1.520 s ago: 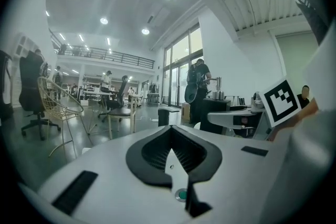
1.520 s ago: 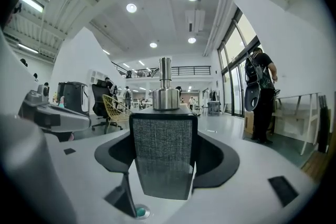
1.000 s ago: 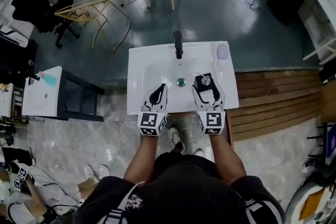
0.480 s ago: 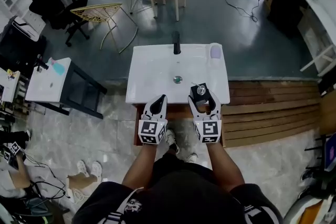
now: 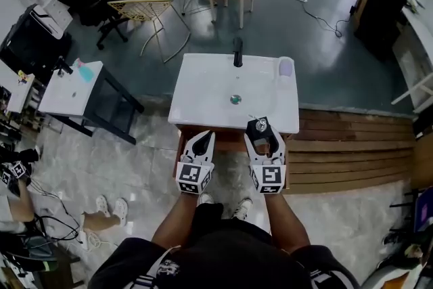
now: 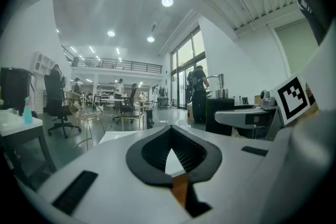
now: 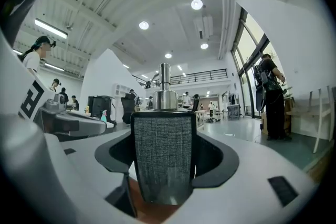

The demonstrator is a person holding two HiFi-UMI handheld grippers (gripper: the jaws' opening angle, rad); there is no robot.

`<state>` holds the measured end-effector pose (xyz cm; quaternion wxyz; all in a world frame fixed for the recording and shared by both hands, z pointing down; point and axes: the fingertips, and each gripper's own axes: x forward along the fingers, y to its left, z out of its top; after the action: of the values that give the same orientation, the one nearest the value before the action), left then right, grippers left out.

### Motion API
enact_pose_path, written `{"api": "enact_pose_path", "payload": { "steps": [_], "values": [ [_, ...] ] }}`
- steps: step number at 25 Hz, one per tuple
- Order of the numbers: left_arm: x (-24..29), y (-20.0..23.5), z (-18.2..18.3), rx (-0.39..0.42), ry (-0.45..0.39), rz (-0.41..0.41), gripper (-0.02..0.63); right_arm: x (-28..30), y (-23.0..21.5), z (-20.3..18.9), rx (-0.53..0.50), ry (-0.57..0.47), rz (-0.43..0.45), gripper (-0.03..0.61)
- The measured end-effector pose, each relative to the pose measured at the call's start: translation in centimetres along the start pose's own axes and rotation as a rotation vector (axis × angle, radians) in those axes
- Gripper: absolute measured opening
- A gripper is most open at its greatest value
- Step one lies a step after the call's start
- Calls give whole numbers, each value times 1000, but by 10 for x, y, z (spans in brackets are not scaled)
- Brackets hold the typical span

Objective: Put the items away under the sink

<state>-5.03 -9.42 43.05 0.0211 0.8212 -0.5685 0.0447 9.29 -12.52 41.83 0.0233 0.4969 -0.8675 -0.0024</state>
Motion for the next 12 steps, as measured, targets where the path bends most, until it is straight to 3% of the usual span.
{"api": "enact_pose_path", "payload": {
  "steps": [12],
  "values": [
    [-24, 30, 1, -5, -9, -89, 6, 0, 54, 42, 39, -76, -32, 324]
  ]
}}
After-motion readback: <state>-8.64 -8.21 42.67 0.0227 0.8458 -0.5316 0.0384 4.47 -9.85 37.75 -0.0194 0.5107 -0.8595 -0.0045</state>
